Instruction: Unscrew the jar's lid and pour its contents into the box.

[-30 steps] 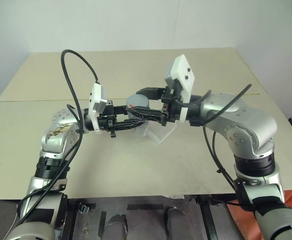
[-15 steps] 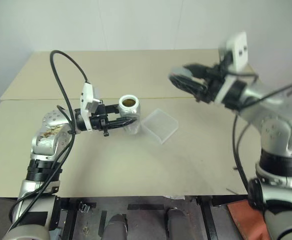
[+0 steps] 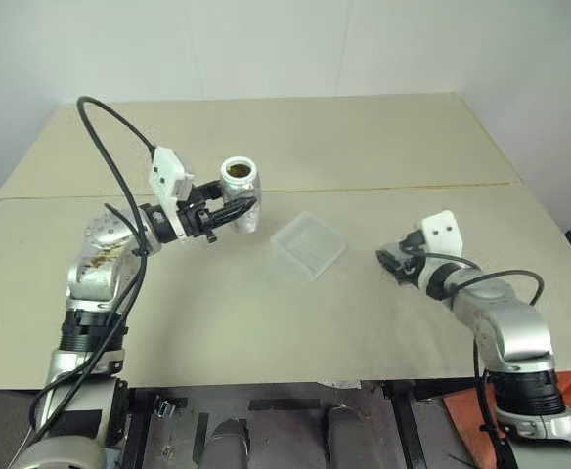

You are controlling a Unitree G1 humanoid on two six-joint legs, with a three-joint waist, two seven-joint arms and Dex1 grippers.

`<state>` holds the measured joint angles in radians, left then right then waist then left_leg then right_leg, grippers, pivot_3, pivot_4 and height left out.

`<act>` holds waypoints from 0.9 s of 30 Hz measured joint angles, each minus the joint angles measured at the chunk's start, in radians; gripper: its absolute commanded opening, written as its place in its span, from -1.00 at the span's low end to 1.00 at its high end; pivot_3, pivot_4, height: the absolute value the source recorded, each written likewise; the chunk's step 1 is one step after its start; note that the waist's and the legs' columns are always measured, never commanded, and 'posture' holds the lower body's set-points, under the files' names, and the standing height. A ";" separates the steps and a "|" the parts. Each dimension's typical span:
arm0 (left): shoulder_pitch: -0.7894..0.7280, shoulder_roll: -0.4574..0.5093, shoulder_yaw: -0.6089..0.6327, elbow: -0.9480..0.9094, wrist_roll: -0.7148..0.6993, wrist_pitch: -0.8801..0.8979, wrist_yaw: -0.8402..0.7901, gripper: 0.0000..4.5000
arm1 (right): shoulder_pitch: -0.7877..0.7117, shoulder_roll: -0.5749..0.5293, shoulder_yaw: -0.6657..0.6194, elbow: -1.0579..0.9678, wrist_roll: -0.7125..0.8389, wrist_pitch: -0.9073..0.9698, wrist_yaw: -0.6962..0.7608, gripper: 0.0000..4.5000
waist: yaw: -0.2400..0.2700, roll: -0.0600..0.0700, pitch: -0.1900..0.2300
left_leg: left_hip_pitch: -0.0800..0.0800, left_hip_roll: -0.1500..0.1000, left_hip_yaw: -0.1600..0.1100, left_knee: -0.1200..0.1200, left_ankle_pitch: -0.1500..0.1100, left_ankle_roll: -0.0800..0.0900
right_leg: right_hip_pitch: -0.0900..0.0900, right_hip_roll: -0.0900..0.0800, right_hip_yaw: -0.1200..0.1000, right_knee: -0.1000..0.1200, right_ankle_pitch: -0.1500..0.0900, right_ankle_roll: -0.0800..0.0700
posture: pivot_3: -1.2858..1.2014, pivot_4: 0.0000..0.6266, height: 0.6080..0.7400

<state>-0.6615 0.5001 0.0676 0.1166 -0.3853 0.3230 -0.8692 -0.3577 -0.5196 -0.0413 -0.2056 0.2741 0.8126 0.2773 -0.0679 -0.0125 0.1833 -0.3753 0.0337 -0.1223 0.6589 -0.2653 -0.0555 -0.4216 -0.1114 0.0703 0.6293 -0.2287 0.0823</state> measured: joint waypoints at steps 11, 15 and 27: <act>-0.228 -0.037 -0.237 0.366 0.569 -0.611 0.446 -0.16 | -0.109 -0.170 -0.116 -0.209 0.250 0.230 0.232 0.99 | 0.016 0.000 0.000 | 0.001 0.000 0.000 0.000 0.000 0.000 | 0.001 0.000 0.000 -0.002 0.000 0.000 | 0.03 -0.52 1.00; -0.382 0.049 -0.498 0.602 1.031 -0.929 0.821 -0.16 | -0.159 -0.209 -0.134 -0.247 0.388 0.315 0.331 0.99 | 0.027 -0.001 0.000 | -0.002 -0.001 0.000 0.001 0.000 0.000 | 0.001 0.000 0.000 -0.003 0.001 0.002 | 0.03 -0.52 1.00; -0.712 -0.125 -1.057 1.000 1.769 -0.834 1.667 -0.16 | -0.223 -0.253 -0.118 -0.284 0.492 0.348 0.375 0.99 | 0.056 -0.001 0.001 | -0.010 -0.003 0.000 0.002 0.000 -0.001 | -0.003 -0.002 -0.001 -0.003 0.003 0.005 | 0.03 -0.52 1.00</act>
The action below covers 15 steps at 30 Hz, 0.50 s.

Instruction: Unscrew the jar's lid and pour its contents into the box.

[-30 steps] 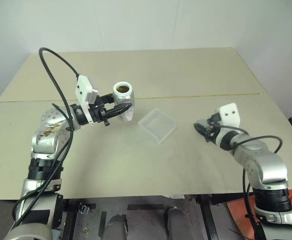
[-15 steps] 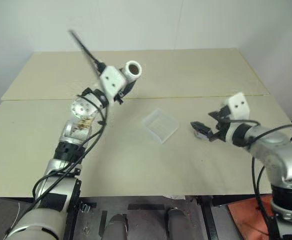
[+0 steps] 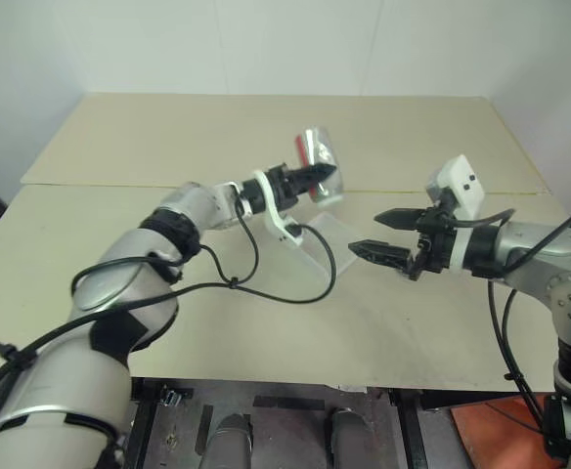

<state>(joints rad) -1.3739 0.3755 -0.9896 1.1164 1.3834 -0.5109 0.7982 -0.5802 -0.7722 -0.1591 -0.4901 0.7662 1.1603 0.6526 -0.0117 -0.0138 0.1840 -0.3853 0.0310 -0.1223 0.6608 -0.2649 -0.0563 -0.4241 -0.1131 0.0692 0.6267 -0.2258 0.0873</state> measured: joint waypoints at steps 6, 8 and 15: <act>-0.018 -0.040 -0.087 0.081 0.053 0.033 0.079 -0.16 | 0.000 0.004 -0.013 -0.025 0.032 0.004 -0.040 0.99 | -0.005 0.000 0.000 | 0.000 0.000 0.000 0.000 0.000 0.000 | -0.001 0.000 0.000 0.000 0.000 0.000 | 0.03 -0.52 1.00; -0.033 -0.041 -0.092 0.100 0.053 0.033 0.083 -0.16 | 0.002 0.006 -0.018 -0.043 0.045 0.004 -0.055 0.99 | -0.002 -0.001 0.000 | 0.000 0.000 0.000 0.000 0.000 -0.001 | -0.001 0.000 0.000 0.000 0.000 0.000 | 0.03 -0.52 1.00; -0.043 -0.049 -0.081 0.120 0.013 0.009 0.069 -0.16 | 0.021 0.008 -0.026 -0.073 0.083 0.004 -0.090 0.99 | 0.000 -0.001 0.000 | -0.001 0.000 0.000 0.000 0.002 -0.003 | -0.001 0.000 0.000 0.001 0.000 0.000 | 0.03 -0.52 1.00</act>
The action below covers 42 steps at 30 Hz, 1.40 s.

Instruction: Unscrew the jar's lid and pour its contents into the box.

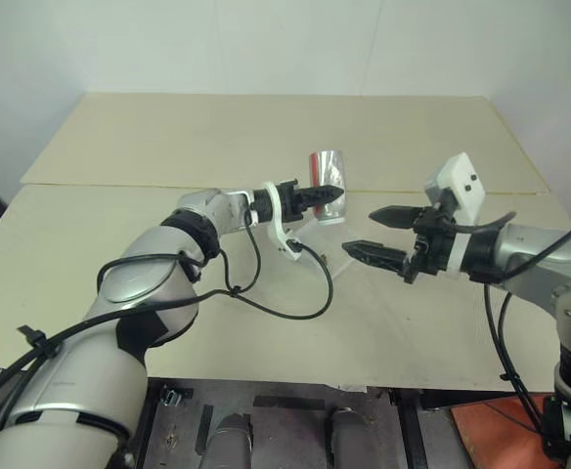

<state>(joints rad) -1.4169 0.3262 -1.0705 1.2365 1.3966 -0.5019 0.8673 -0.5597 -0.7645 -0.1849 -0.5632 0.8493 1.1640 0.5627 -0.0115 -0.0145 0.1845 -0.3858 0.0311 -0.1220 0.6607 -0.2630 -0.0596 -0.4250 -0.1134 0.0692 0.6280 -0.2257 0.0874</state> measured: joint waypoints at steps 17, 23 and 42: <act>0.426 0.022 0.961 -0.410 -1.370 0.232 -1.239 -0.16 | 0.073 0.007 -0.013 -0.016 -0.027 -0.139 0.009 0.99 | -0.029 0.001 0.000 | 0.001 0.000 -0.001 0.000 0.002 -0.004 | 0.001 0.000 0.000 0.002 0.000 0.000 | 0.03 -0.52 1.00; 0.597 0.020 1.127 -0.759 -1.630 0.754 -1.302 -0.16 | 0.084 0.001 -0.003 -0.010 -0.054 -0.187 0.037 0.99 | -0.052 0.001 -0.001 | 0.005 0.000 -0.001 0.000 0.001 -0.001 | 0.003 0.000 0.000 0.003 0.000 0.000 | 0.03 -0.52 1.00; 0.820 -0.046 1.147 -0.866 -1.628 0.645 -1.322 -0.01 | 0.100 -0.039 0.030 0.003 -0.095 -0.202 0.075 1.00 | -0.052 0.001 -0.001 | 0.007 0.000 -0.001 0.000 0.000 -0.001 | 0.004 0.000 0.000 0.000 0.001 -0.001 | 0.03 -0.52 1.00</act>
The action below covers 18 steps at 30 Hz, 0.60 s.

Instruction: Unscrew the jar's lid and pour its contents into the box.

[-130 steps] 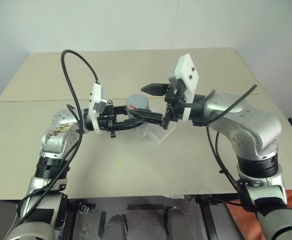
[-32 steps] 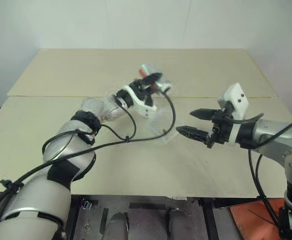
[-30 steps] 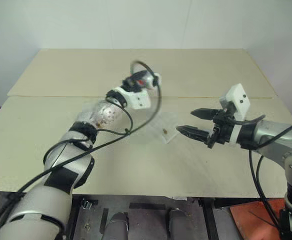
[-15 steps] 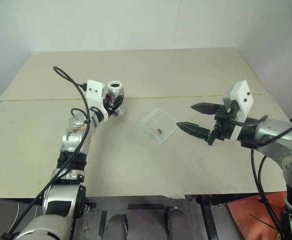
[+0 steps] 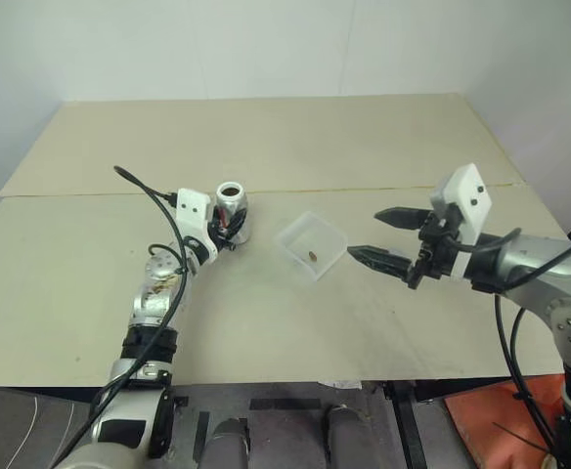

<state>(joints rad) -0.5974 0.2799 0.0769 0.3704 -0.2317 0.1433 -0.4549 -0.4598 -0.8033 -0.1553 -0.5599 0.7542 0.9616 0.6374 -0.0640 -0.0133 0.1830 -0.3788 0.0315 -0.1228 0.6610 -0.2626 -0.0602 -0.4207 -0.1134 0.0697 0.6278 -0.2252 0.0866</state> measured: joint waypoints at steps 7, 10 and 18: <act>0.066 0.003 -0.011 -0.010 0.007 0.029 -0.014 0.99 | 0.002 -0.001 0.007 -0.001 -0.006 -0.006 0.012 1.00 | 0.002 0.000 0.000 | 0.000 0.000 0.000 0.000 0.000 0.000 | 0.000 0.000 0.000 0.000 0.000 0.000 | 0.03 -0.52 1.00; 0.095 0.031 -0.011 -0.076 0.002 0.066 -0.030 0.99 | 0.007 -0.003 0.007 -0.003 -0.005 -0.006 0.015 1.00 | 0.001 0.000 0.000 | -0.001 0.000 0.000 0.000 0.000 0.000 | 0.000 0.000 0.000 0.001 0.000 0.000 | 0.03 -0.52 1.00; 0.289 0.330 0.037 -0.425 -0.131 0.228 -0.285 0.99 | 0.060 -0.026 0.004 -0.010 -0.007 -0.018 0.031 1.00 | -0.005 0.000 0.000 | 0.000 0.001 0.000 -0.001 0.000 0.001 | -0.001 0.001 0.000 0.001 -0.001 -0.001 | 0.03 -0.52 1.00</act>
<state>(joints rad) -0.3088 0.6096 0.1136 -0.0550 -0.3627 0.3711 -0.7403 -0.4000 -0.8294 -0.1515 -0.5702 0.7468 0.9440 0.6681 -0.0691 -0.0128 0.1826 -0.3788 0.0327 -0.1225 0.6598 -0.2631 -0.0594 -0.4218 -0.1129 0.0699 0.6290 -0.2257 0.0858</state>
